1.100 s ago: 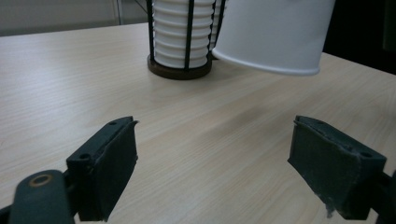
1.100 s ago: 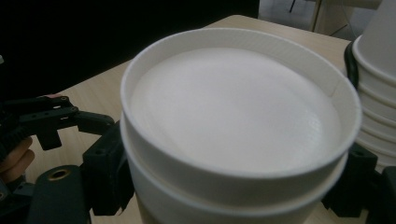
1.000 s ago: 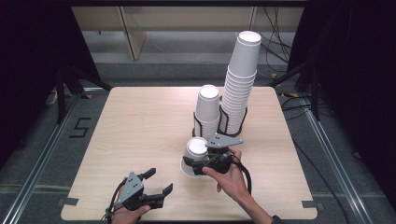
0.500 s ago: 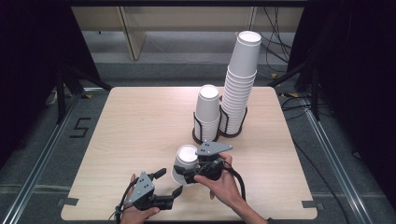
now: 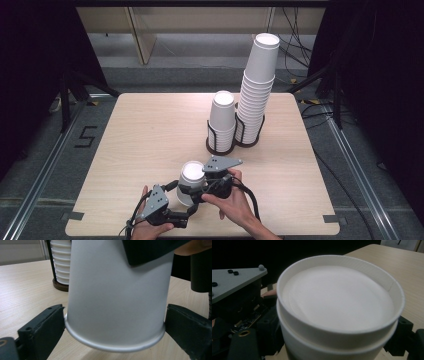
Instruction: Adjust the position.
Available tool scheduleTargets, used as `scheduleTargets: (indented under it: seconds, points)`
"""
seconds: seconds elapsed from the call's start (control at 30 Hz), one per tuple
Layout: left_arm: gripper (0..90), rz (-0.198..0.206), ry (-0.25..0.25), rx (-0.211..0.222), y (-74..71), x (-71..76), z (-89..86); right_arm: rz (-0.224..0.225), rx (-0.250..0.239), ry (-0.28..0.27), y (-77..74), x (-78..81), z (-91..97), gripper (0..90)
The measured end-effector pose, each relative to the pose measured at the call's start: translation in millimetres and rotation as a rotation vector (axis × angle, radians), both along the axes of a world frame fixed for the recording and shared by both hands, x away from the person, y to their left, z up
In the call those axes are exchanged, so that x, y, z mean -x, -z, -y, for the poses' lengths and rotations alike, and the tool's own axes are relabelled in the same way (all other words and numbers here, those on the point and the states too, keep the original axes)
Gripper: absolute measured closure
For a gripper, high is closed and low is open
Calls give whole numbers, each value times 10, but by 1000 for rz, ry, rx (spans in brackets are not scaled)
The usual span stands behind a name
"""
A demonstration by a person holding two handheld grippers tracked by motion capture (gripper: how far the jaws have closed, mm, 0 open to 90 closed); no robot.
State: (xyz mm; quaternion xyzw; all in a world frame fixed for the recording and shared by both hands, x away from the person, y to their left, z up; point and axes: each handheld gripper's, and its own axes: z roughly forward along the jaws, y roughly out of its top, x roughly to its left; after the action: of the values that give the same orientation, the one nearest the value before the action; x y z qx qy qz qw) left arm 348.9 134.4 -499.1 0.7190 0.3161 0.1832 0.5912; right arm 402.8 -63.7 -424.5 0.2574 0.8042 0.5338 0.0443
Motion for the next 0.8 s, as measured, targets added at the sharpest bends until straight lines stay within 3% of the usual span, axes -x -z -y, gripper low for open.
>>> scheduleTargets:
  seconds: [0.17,0.43,0.8]
  points:
    - [5,-5,1,-16,-3,6,7,11,-6,-24,1,13,-31,212]
    - [0,2,4,-13,8,6,19,9,6,-12,-18,51,-44,212]
    - [0,3,3,-8,11,4,21,10,-36,-35,-20,95,-90,213]
